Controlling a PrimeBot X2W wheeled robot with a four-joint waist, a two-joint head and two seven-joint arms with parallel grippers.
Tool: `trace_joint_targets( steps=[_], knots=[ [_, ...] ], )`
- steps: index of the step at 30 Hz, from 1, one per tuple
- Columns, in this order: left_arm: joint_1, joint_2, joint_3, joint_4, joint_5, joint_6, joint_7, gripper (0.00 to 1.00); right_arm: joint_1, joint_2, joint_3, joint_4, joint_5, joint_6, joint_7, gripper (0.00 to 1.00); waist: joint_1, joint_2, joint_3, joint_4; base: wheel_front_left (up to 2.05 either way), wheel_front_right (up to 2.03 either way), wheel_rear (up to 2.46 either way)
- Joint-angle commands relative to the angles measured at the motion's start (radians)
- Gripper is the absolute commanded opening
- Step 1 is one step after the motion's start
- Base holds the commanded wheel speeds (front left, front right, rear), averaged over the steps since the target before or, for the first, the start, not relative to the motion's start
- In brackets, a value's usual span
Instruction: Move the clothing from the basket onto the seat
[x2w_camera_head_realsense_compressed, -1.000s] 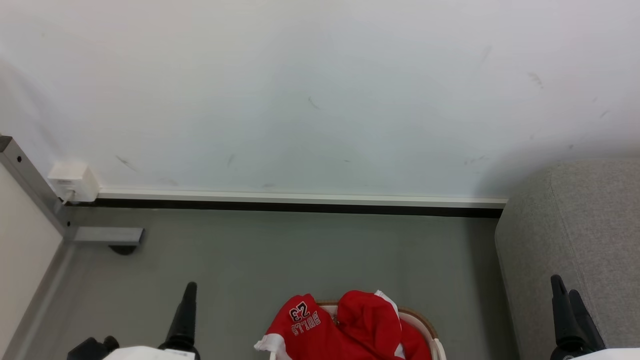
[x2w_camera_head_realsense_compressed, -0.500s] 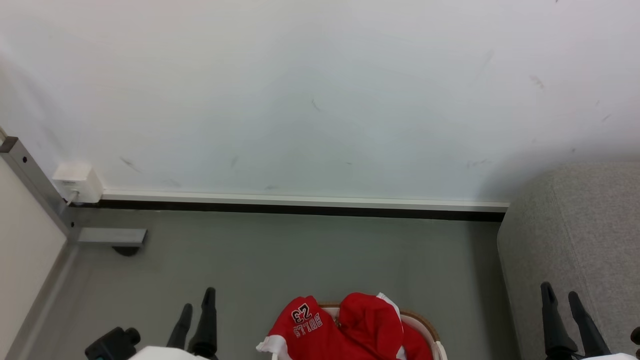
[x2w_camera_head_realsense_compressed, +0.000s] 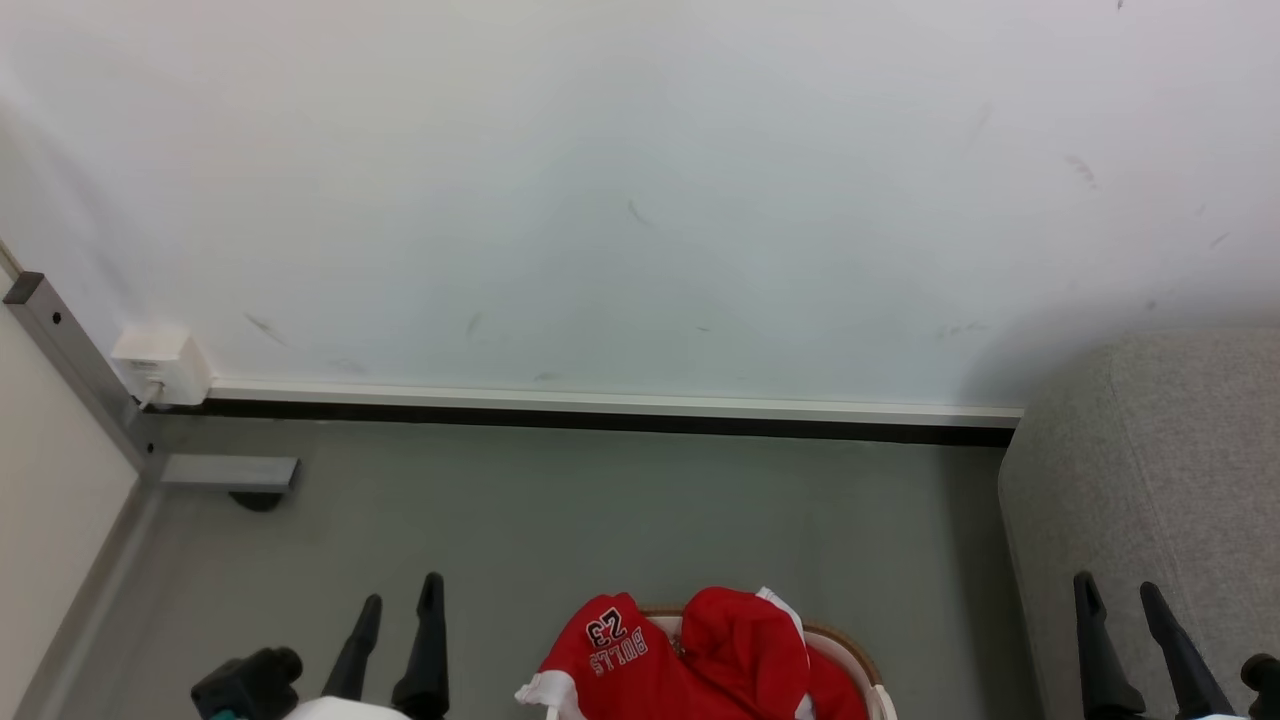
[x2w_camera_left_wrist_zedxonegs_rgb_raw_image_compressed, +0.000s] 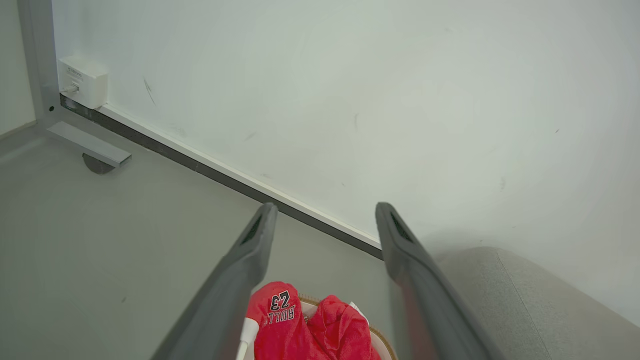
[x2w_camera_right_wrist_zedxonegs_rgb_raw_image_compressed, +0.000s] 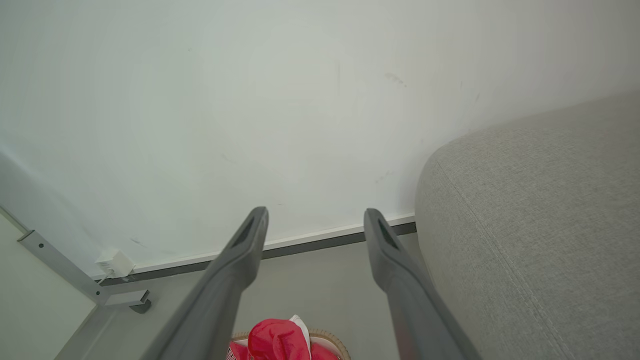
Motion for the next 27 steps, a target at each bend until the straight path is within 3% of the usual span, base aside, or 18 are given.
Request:
trace_joint_targets(
  steps=[1,27],
  knots=[
    [-0.001,0.015,-0.005,-0.016,0.037,0.005,-0.009,1.0,0.0,-0.011,-0.003,-0.006,-0.032,-0.001,-0.01,1.0,0.0,0.0,0.0,0.0,0.0,0.0,0.0],
    [0.02,0.044,-0.076,-0.033,0.3,0.062,-0.073,1.0,0.027,0.0,-0.028,0.016,-0.256,-0.002,-0.074,1.0,0.0,0.0,-0.009,0.01,0.0,0.0,0.0]
  ],
)
